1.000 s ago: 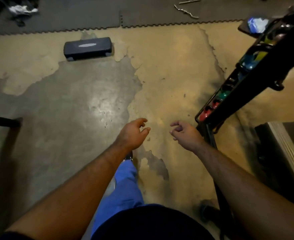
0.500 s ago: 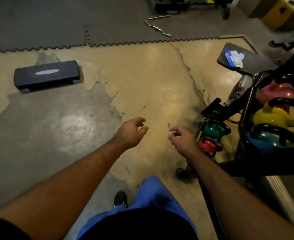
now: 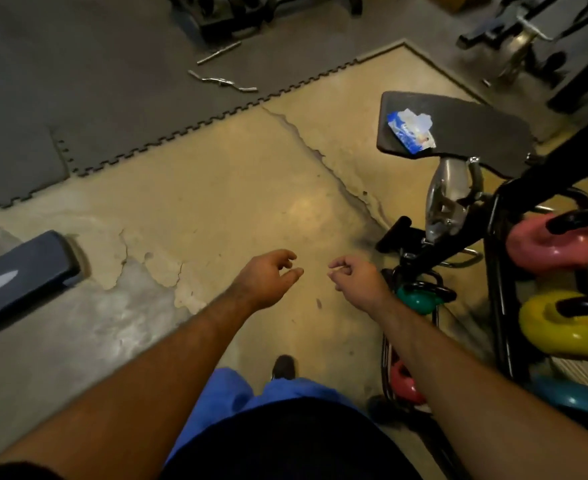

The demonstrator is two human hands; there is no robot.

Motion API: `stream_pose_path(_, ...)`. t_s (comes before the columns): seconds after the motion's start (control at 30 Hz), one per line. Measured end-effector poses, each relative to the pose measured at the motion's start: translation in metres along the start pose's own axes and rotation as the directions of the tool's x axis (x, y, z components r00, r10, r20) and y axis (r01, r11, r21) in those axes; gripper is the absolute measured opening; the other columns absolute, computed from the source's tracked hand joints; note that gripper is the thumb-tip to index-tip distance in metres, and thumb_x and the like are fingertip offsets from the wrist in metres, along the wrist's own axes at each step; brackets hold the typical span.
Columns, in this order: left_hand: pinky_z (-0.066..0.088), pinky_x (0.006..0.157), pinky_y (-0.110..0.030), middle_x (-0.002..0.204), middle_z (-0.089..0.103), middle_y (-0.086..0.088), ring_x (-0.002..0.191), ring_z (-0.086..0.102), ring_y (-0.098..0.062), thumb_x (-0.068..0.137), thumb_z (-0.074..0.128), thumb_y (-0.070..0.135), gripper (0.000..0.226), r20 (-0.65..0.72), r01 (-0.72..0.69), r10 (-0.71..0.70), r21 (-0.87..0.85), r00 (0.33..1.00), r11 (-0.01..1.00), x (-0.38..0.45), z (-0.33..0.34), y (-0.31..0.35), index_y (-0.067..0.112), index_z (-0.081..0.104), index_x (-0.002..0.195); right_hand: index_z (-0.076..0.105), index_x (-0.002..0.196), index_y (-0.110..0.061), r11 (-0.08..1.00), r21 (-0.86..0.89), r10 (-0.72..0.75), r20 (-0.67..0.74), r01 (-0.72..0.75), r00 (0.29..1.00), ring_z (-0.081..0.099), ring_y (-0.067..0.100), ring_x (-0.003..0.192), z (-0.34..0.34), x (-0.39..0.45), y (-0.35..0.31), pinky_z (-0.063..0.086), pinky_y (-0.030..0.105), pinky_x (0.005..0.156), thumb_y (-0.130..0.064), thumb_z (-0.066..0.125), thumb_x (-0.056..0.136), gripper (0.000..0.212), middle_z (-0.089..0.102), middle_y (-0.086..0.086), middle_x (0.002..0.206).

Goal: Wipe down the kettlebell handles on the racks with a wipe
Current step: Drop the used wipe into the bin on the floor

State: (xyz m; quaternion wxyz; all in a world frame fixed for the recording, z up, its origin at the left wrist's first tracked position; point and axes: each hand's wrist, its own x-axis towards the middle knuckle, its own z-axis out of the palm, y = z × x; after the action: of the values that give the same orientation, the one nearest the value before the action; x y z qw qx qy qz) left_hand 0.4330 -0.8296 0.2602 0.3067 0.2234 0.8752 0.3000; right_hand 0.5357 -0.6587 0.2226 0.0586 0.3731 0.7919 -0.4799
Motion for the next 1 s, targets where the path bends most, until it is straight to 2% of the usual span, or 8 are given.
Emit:
stream_pose_path(0.13,0.05,0.097,-0.034,0.123,0.066,0.002,0.114,0.06,-0.013,0.093,0.061,0.044,0.044,0.036,-0.102,0.102,-0.004,0.994,0.995,0.102,-0.037,0.038,0.023,0.058,0.132,0.066,0.09,-0.025,0.998,0.042,0.049,-0.038,-0.047,0.998,0.07,0.032,0.084,-0.032,0.082,-0.038,0.057,0.045,0.081,-0.023,0.068,0.092,0.004,0.063,-0.004,0.071)
stream_pose_path(0.27,0.048,0.101,-0.033,0.128,0.064,-0.001,0.117,0.059,-0.015,0.098,0.055,0.036,0.039,0.116,-0.209,0.201,0.062,0.973,0.976,0.217,-0.064,0.073,0.02,0.058,0.134,0.066,0.096,-0.028,0.989,0.104,0.118,-0.121,-0.106,0.986,0.07,0.022,0.082,-0.061,0.173,-0.069,0.055,0.035,0.072,-0.027,0.065,0.094,0.002,0.072,0.002,0.093)
stream_pose_path(0.47,0.05,0.099,-0.037,0.127,0.064,-0.003,0.116,0.06,-0.016,0.096,0.059,0.036,0.042,0.243,-0.327,0.298,0.087,0.923,0.941,0.394,-0.098,0.125,0.017,0.059,0.133,0.071,0.111,-0.029,0.978,-0.084,0.168,-0.216,-0.19,0.962,0.065,0.016,0.101,-0.108,0.284,-0.12,0.053,0.034,0.087,-0.036,0.066,0.093,0.02,0.072,-0.006,0.108)
stream_pose_path(0.57,0.049,0.095,-0.028,0.122,0.067,-0.002,0.11,0.062,-0.017,0.095,0.06,0.035,0.04,0.319,-0.373,0.327,0.094,0.89,0.923,0.467,-0.104,0.168,0.016,0.061,0.131,0.071,0.1,-0.031,0.968,-0.001,0.239,-0.302,-0.251,0.923,0.068,0.021,0.098,-0.146,0.332,-0.136,0.055,0.037,0.089,-0.04,0.068,0.087,0.016,0.074,-0.003,0.105)
stream_pose_path(0.63,0.048,0.091,-0.025,0.116,0.069,-0.003,0.104,0.064,-0.017,0.094,0.061,0.033,0.037,0.381,-0.406,0.348,0.081,0.857,0.91,0.509,-0.097,0.201,0.016,0.063,0.127,0.068,0.092,-0.035,0.956,0.08,0.293,-0.34,-0.282,0.894,0.071,0.021,0.088,-0.173,0.363,-0.134,0.059,0.042,0.085,-0.049,0.065,0.078,0.02,0.074,-0.005,0.099)
stream_pose_path(0.73,0.051,0.092,-0.029,0.113,0.071,-0.004,0.102,0.065,-0.018,0.093,0.062,0.034,0.036,0.464,-0.46,0.372,0.087,0.804,0.884,0.567,-0.077,0.246,0.017,0.065,0.124,0.068,0.1,-0.036,0.931,0.136,0.366,-0.324,-0.34,0.872,0.071,0.019,0.088,-0.213,0.412,-0.125,0.059,0.043,0.084,-0.041,0.066,0.087,0.015,0.073,-0.004,0.102)
stream_pose_path(0.9,0.052,0.095,-0.037,0.119,0.068,-0.006,0.105,0.063,-0.02,0.094,0.06,0.03,0.035,0.508,-0.489,0.369,0.121,0.778,0.864,0.652,-0.026,0.311,0.015,0.064,0.126,0.067,0.112,-0.026,0.903,0.191,0.428,-0.305,-0.386,0.851,0.063,0.015,0.092,-0.271,0.497,-0.086,0.047,0.024,0.065,-0.028,0.066,0.095,0.017,0.067,0.0,0.105)
stream_pose_path(1.0,0.05,0.096,-0.033,0.122,0.067,-0.007,0.108,0.063,-0.021,0.095,0.059,0.031,0.039,0.537,-0.482,0.339,0.148,0.772,0.864,0.696,0.008,0.334,0.015,0.06,0.131,0.068,0.104,-0.027,0.88,0.257,0.468,-0.323,-0.4,0.822,0.067,0.021,0.094,-0.29,0.541,-0.061,0.051,0.028,0.074,-0.026,0.07,0.091,0.013,0.071,0.004,0.104)
